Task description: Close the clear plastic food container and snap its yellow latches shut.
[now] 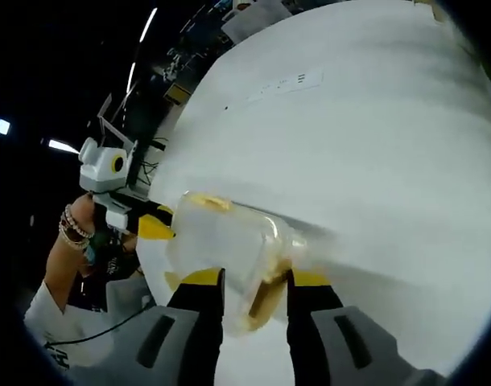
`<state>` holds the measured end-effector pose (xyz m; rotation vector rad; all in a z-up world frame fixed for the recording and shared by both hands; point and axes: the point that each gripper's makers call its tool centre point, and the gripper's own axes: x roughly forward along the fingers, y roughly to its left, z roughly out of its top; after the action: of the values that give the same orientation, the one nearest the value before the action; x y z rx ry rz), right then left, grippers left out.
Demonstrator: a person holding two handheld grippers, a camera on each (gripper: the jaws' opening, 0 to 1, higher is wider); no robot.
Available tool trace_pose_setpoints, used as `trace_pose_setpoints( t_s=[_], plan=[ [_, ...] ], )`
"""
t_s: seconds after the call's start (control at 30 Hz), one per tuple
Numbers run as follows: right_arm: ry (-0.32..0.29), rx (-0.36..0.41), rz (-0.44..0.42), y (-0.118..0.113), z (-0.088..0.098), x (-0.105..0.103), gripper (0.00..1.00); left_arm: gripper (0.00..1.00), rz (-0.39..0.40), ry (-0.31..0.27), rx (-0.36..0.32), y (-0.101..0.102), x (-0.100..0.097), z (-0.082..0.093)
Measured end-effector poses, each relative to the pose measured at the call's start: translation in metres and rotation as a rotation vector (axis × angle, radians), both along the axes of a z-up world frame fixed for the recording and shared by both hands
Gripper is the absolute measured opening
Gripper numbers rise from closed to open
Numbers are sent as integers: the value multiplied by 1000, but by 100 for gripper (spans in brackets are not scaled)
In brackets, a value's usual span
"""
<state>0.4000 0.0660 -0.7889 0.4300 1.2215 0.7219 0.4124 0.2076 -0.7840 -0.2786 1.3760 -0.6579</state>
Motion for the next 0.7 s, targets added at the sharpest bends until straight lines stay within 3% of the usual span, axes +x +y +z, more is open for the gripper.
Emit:
trace_pose_setpoints(
  t_s=[0.1, 0.17, 0.27, 0.3, 0.4, 0.47, 0.5, 0.57, 0.63, 0.7],
  plan=[
    [6, 1, 1, -1, 0, -3, 28, 17, -27, -3, -2, 3, -3, 1],
    [4, 37, 81, 0, 1, -16, 27, 17, -76, -49, -11, 8, -7, 3],
    [-2, 16, 48, -15, 3, -15, 27, 17, -57, -91, -58, 9, -5, 17],
    [-33, -22, 41, -24, 3, -10, 28, 17, -66, -125, -73, 8, -2, 22],
    [-145, -94, 53, -39, 16, 8, 24, 17, -43, -303, -76, 14, 16, 43],
    [-275, -116, 30, -40, 34, 28, 11, 5, -81, -407, -100, 5, 16, 53],
    [-339, -89, 44, -31, 46, 34, 4, 0, -111, -447, -108, 0, 14, 56],
    [-360, -20, 60, -14, 59, 34, 0, 0, -156, -514, -100, -12, 6, 57],
    [-326, 37, 61, 3, 64, 31, 0, 0, -212, -540, -20, -12, -1, 47],
    [-303, 74, 56, 17, 64, 31, 0, 0, -244, -585, -14, -20, -5, 46]
  ],
)
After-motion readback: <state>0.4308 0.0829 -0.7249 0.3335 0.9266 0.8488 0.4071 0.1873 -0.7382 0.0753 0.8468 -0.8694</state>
